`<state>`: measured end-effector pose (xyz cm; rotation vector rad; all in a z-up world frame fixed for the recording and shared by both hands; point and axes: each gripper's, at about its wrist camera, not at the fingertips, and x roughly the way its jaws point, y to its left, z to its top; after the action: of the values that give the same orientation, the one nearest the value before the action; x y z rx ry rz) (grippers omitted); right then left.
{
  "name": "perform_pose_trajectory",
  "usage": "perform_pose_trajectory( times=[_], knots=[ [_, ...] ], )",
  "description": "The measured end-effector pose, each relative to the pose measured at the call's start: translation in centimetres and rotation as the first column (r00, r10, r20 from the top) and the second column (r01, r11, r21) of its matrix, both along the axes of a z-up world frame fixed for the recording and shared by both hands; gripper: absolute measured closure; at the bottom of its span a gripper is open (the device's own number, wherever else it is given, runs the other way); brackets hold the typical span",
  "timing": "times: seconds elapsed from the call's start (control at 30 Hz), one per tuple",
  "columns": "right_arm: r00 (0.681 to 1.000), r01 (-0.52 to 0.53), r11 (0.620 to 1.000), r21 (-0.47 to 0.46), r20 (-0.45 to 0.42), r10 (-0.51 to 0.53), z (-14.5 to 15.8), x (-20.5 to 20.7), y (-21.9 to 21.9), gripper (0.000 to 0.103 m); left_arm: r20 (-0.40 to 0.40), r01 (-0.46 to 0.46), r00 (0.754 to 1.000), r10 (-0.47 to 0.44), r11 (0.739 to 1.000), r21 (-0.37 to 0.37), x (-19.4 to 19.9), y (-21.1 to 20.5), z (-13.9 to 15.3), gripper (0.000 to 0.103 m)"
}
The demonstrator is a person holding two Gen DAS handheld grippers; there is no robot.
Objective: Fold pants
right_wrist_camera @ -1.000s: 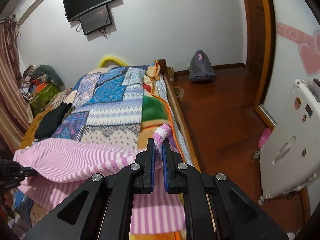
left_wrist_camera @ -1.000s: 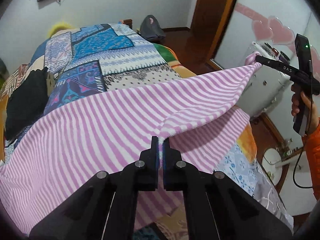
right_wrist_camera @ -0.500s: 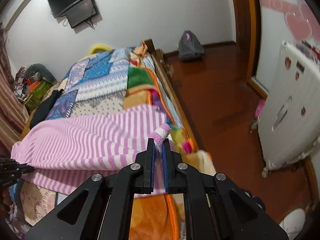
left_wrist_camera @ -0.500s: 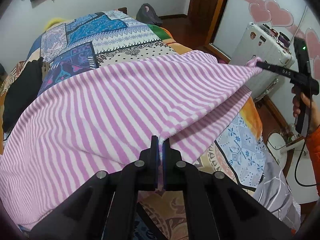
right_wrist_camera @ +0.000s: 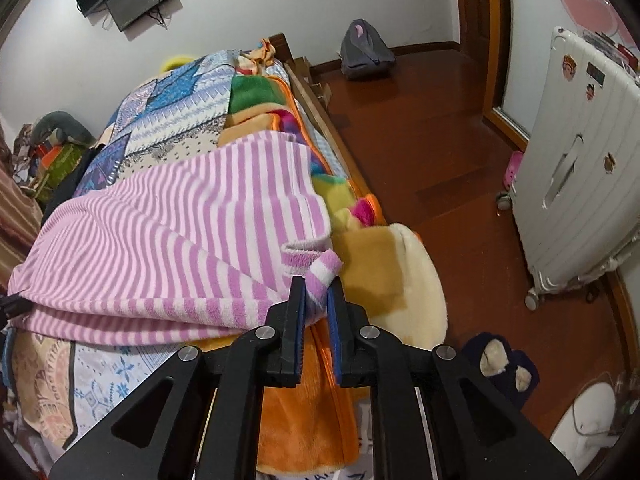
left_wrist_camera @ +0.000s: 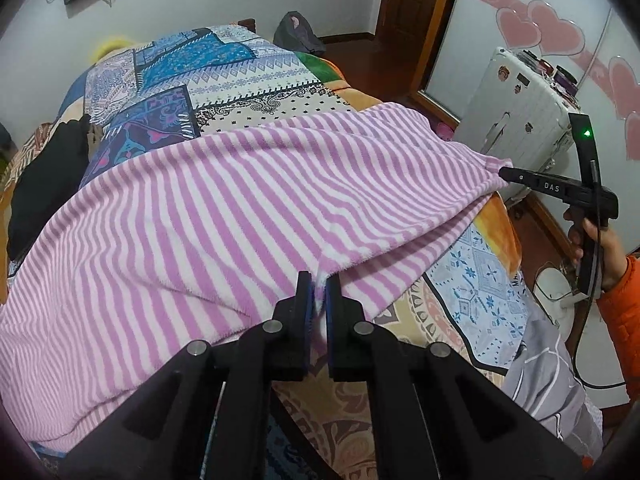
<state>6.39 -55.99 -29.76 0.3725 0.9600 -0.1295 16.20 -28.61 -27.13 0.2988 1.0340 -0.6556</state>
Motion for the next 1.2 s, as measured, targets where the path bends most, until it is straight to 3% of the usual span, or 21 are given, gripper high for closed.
perform_pose_trajectory(
  times=[0.23, 0.4, 0.63, 0.87, 0.93, 1.1, 1.2],
  knots=[
    [1.0, 0.021, 0.994, -0.104, -0.012, -0.022, 1.7, -0.5, 0.2, 0.083, -0.008, -0.021, 1.0, 0.02, 0.998, -0.056, -0.2, 1.6, 1.9, 0.098],
    [0.999, 0.002, 0.992, -0.124, 0.046, 0.004, 4.2, -0.2, 1.5, 0.083, 0.034, -0.072, 0.997, 0.076, 0.993, -0.095, 0.5, 4.0, 4.1, 0.096],
    [0.971, -0.192, 0.976, -0.102, 0.122, 0.204, 6.9, 3.0, 8.5, 0.082, 0.043, -0.171, 0.984, 0.174, 0.984, -0.052, 4.0, 7.0, 3.3, 0.092],
    [0.898, -0.4, 0.914, -0.072, 0.166, 0.407, 7.6, 6.0, 16.5, 0.079, -0.029, -0.233, 0.972, 0.232, 0.972, -0.03, 5.6, 10.4, 1.1, 0.092],
    [0.875, -0.445, 0.892, -0.077, 0.175, 0.451, 7.8, 6.0, 18.4, 0.074, -0.032, -0.232, 0.972, 0.231, 0.972, -0.025, 5.2, 11.5, 1.1, 0.088],
    [0.829, -0.522, 0.848, -0.09, 0.181, 0.529, 7.8, 5.3, 22.0, 0.066, 0.008, -0.231, 0.973, 0.231, 0.973, -0.012, 3.3, 14.4, 1.7, 0.058],
    [0.818, -0.543, 0.836, -0.082, 0.173, 0.548, 7.6, 4.3, 23.3, 0.059, 0.003, -0.227, 0.974, 0.227, 0.974, -0.008, 2.1, 16.0, 1.5, 0.054]
  ],
)
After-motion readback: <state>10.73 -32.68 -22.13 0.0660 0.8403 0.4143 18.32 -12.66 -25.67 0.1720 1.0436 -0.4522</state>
